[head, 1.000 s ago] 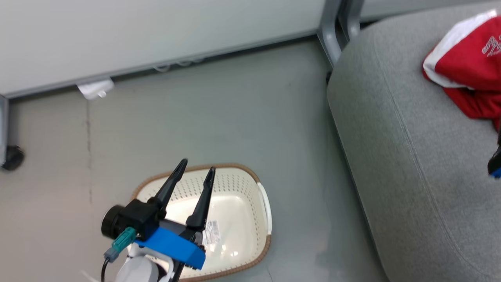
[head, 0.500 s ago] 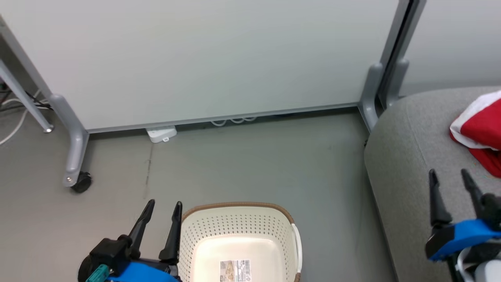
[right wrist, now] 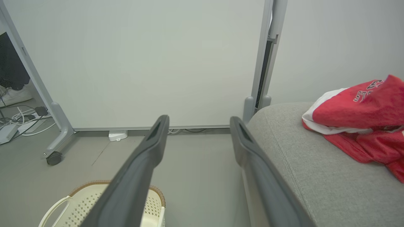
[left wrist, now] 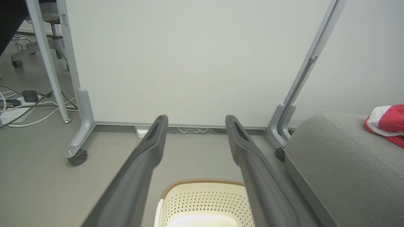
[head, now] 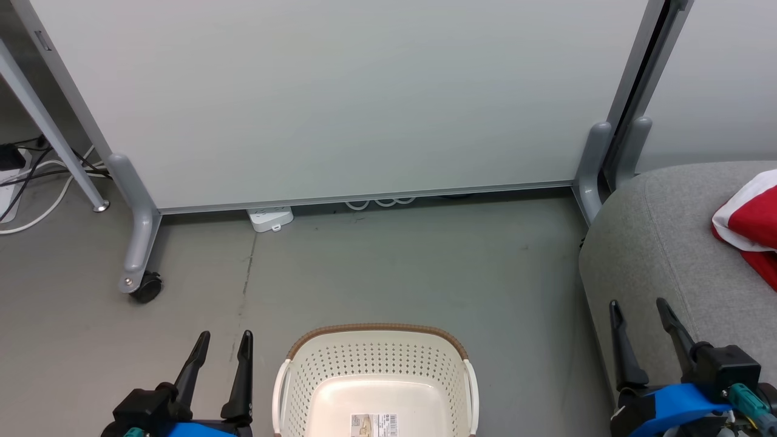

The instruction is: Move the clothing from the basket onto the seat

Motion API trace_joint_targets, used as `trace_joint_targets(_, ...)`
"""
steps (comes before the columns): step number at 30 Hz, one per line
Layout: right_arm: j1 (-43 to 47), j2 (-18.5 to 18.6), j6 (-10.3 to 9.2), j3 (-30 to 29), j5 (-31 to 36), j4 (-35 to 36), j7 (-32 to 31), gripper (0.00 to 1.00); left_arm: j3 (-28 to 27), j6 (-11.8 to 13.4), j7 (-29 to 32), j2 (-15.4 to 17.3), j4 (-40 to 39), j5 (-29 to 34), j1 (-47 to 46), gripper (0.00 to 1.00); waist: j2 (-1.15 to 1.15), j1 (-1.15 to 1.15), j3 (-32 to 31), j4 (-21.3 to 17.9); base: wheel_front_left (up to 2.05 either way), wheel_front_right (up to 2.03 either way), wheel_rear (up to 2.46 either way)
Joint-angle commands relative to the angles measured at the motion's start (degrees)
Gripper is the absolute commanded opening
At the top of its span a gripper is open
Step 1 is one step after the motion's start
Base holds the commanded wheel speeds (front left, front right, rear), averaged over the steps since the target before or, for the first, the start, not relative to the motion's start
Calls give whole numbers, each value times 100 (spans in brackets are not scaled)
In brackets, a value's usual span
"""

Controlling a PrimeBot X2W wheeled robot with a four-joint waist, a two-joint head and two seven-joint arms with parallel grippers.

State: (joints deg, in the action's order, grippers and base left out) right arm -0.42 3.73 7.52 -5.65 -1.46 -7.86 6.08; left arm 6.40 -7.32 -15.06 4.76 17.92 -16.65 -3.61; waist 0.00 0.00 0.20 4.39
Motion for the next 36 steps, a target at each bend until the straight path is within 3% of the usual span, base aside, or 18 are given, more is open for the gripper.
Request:
trace_joint_targets(1,108,-33,-6,24,9,40,16,100,-28,-23,-17,28,18,-10,50,100,0,0,3,-12,0,0,0)
trace_joint_targets(28,-40,-94,-6,125,-95,-124,90,100,13,-23,-17,10,38,37,-149,100,0,0,212,-92,0,0,0)
trace_joint_targets(29,10,-73,0,116,-67,-122,75,0,5,0,0,-6,36,11,-89,0,0,0,213,-93,0,0,0)
trace_joint_targets(36,96,-83,1,109,-96,-488,29,0,9,3,44,-74,358,-34,106,0,0,0,213,-94,0,0,0)
